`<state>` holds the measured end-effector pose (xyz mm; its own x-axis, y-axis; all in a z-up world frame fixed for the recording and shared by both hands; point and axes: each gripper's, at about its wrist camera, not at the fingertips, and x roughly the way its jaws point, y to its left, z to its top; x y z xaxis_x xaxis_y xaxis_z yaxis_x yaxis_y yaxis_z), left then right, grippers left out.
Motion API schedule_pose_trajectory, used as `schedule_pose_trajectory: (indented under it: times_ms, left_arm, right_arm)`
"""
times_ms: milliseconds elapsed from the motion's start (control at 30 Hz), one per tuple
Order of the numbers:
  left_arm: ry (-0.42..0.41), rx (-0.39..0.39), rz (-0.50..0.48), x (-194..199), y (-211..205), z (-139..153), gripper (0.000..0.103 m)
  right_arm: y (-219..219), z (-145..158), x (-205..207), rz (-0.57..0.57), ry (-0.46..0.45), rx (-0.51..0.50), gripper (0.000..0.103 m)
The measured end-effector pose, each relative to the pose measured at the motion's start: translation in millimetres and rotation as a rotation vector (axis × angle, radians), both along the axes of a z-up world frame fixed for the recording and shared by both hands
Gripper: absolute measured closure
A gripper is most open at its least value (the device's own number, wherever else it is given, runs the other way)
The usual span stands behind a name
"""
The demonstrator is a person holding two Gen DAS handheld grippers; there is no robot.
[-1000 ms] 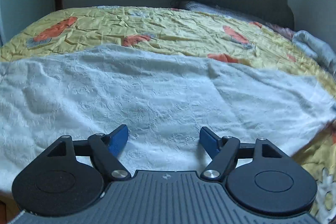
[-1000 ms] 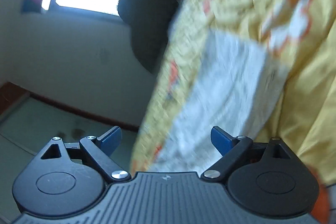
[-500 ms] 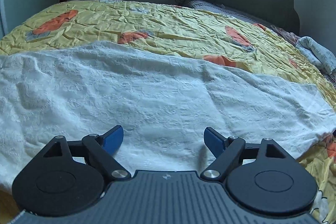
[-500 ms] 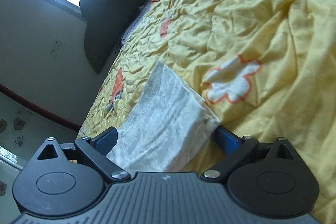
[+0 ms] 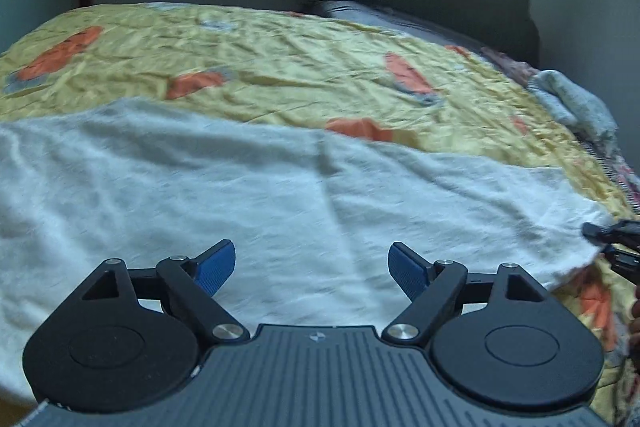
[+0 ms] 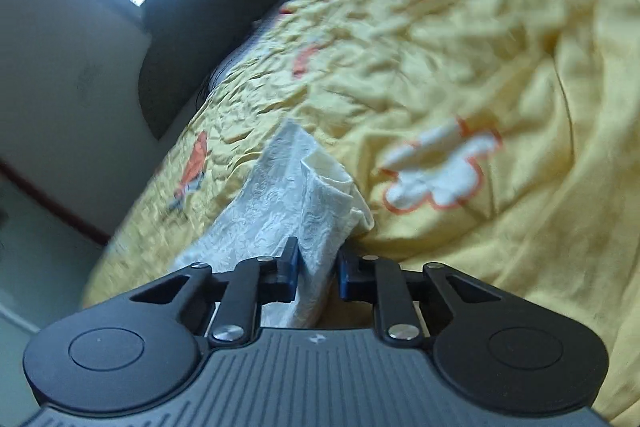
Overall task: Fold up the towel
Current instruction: 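Grasp the white pants leg end with the left gripper and lift it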
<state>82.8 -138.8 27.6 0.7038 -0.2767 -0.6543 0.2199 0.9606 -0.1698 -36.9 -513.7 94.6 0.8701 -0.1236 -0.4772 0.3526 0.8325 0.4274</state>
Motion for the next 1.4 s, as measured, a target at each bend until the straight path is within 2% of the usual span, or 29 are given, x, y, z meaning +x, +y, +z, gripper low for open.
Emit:
schedule_pose_trajectory:
  times_ms: [67, 133, 167, 233, 300, 367, 533, 600, 700, 767, 800, 867, 900, 1067, 1200, 1300, 1400]
  left_arm:
    - [-0.007, -0.043, -0.059, 8.0, -16.7, 9.7, 0.017]
    - [0.016, -0.129, -0.129, 20.8, -38.1, 19.3, 0.017]
    - [0.04, -0.19, -0.171, 28.8, -50.5, 22.6, 0.017]
    - [0.107, -0.32, -0.274, 45.7, -77.8, 23.2, 0.013]
    - [0.175, -0.404, -0.352, 60.5, -111.0, 18.0, 0.013]
    - [0.214, -0.418, -0.439, 71.7, -145.7, 11.1, 0.013]
    - [0.338, -0.421, -0.478, 96.3, -210.5, -10.0, 0.013]
    - [0.358, -0.371, -0.472, 102.8, -230.5, -16.9, 0.014]
    - [0.339, -0.292, -0.476, 108.0, -254.8, -23.8, 0.019]
    - [0.34, -0.248, -0.456, 112.3, -265.4, -28.8, 0.031]
    - [0.345, -0.229, -0.463, 114.1, -268.7, -30.8, 0.043]
    - [0.327, -0.155, -0.471, 113.7, -277.5, -35.9, 0.084]
    - [0.314, -0.123, -0.472, 112.8, -280.2, -38.0, 0.095]
    - [0.266, -0.099, -0.449, 104.1, -276.5, -37.4, 0.095]
    - [0.261, -0.081, -0.436, 101.6, -269.9, -33.9, 0.095]
    - [0.245, -0.085, -0.439, 98.1, -257.7, -22.9, 0.095]
    - [0.204, -0.083, -0.444, 90.7, -235.0, -8.4, 0.095]
  right_arm:
    - [34.3, 10.5, 4.6, 0.037, 0.032, -0.276, 0.087]
    - [76.0, 14.2, 4.3, 0.121, 0.037, -0.547, 0.089]
    - [91.9, 13.6, 3.0, 0.166, 0.037, -0.623, 0.089]
    - [114.5, 12.0, 3.3, 0.224, 0.033, -0.708, 0.089]
    - [127.1, 7.5, 3.6, 0.25, 0.037, -0.771, 0.089]
    - [131.1, 5.4, 2.9, 0.255, 0.041, -0.786, 0.089]
    - [131.9, 5.8, -3.2, 0.277, 0.024, -0.779, 0.089]
    - [131.1, 4.8, -3.9, 0.289, 0.024, -0.778, 0.089]
    - [129.8, 2.3, -3.5, 0.307, 0.022, -0.768, 0.089]
    - [128.6, -0.1, -1.5, 0.312, 0.029, -0.755, 0.089]
    - [128.4, -0.6, -0.3, 0.312, 0.033, -0.749, 0.088]
    - [128.0, -1.1, 1.7, 0.306, 0.038, -0.741, 0.088]
    - [127.3, -1.1, 2.5, 0.307, 0.041, -0.733, 0.087]
    - [127.5, -2.1, 2.9, 0.303, 0.051, -0.724, 0.087]
    - [132.2, -1.2, 1.3, 0.298, 0.063, -0.736, 0.085]
    - [137.4, 2.6, -5.8, 0.295, 0.052, -0.75, 0.077]
    - [140.6, 7.4, -19.6, 0.314, 0.002, -0.751, 0.074]
